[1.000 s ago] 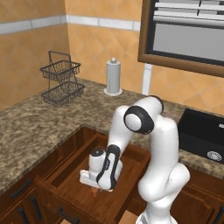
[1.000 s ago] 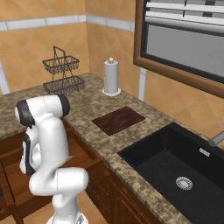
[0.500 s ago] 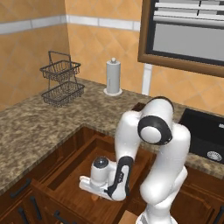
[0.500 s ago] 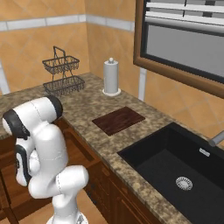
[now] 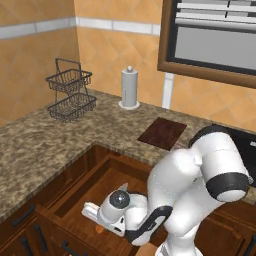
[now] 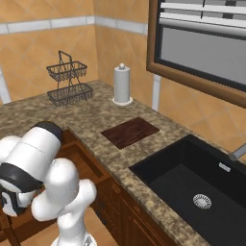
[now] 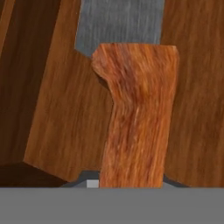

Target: Pick up the knife from the drawer and place it on the cutting board. Then place the meat from the plate to the cutting board.

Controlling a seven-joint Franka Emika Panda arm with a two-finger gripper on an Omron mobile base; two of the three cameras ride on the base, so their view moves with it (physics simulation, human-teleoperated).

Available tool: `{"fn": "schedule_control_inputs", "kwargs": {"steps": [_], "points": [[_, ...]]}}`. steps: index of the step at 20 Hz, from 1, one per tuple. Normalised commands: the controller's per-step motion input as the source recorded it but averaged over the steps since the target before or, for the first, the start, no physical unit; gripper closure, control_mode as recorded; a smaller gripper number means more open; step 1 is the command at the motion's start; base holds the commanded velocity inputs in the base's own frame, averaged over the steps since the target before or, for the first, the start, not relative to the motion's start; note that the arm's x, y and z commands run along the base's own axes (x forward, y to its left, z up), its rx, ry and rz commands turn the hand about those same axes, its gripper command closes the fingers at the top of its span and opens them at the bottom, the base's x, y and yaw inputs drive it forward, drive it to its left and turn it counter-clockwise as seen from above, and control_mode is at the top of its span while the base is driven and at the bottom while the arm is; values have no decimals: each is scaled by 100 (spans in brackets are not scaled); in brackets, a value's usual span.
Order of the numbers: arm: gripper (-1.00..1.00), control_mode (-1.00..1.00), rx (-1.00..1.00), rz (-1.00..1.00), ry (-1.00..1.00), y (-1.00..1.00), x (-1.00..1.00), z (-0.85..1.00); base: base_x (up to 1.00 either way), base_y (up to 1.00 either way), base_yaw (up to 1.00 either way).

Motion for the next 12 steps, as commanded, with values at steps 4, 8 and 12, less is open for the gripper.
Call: {"fn": "schedule_control_inputs", "kwargs": {"steps": [4, 8, 12], "points": [[100, -100, -15, -3, 0, 8, 27, 100, 0, 0, 0], [100, -100, -17, 0, 0, 0, 18, 100, 0, 0, 0], [100, -100, -23, 0, 0, 1, 3, 100, 0, 0, 0]]}}
